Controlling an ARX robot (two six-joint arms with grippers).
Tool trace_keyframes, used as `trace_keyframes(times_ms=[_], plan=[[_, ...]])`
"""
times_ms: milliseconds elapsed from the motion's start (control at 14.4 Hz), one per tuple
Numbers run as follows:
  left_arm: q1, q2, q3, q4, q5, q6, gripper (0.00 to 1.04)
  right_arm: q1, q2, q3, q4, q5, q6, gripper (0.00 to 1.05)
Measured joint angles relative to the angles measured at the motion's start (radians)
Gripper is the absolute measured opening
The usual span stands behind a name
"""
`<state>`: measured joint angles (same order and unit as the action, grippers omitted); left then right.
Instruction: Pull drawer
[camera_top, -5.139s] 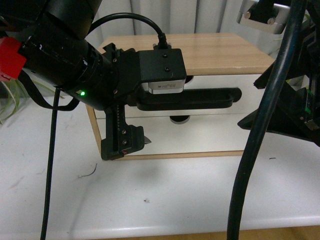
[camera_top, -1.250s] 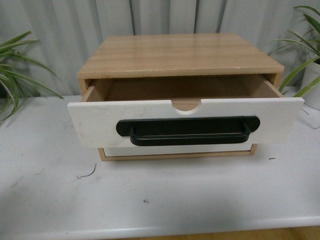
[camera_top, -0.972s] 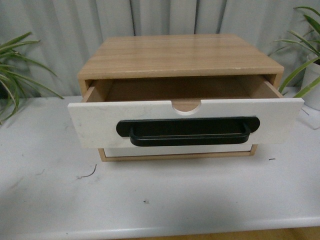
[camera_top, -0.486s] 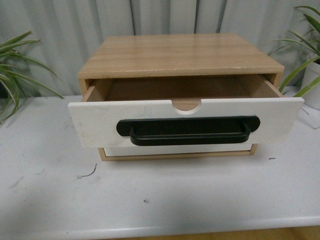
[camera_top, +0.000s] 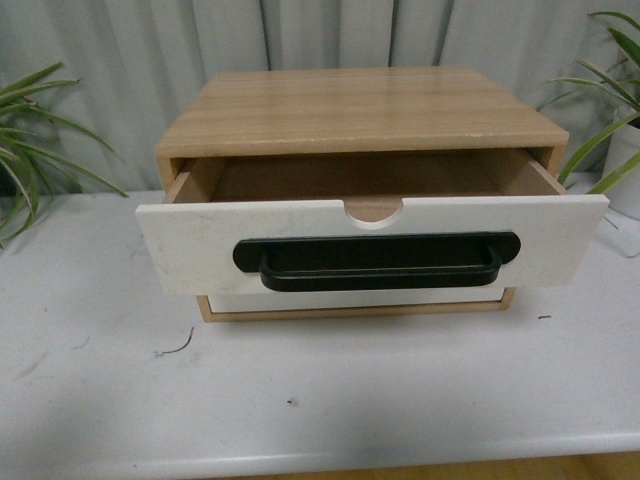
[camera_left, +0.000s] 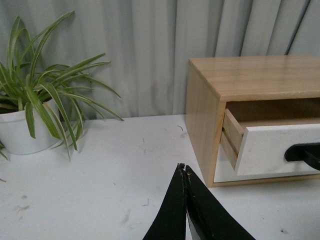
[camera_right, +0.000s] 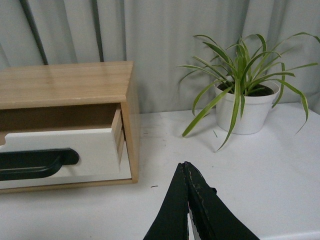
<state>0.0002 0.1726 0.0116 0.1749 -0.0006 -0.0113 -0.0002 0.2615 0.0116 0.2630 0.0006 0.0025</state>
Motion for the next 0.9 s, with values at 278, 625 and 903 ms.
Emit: trace_keyframes(times_ms=[278,625,903], plan=[[0.000,-0.168,0.001,-0.189,0.000,0.000,0.02,0.000,-0.075,0.000,-0.072,0.000,0.000,0.02],[0.000,-0.168,0.001,-0.178,0.000,0.000,0.02,0.000,-0.257,0.001,-0.273,-0.001,0.000,0.02],[0.000,-0.168,0.001,-0.179,0.000,0.000,0.09,0.000,-0.259,0.001,-0.266,-0.001,-0.002,0.06]])
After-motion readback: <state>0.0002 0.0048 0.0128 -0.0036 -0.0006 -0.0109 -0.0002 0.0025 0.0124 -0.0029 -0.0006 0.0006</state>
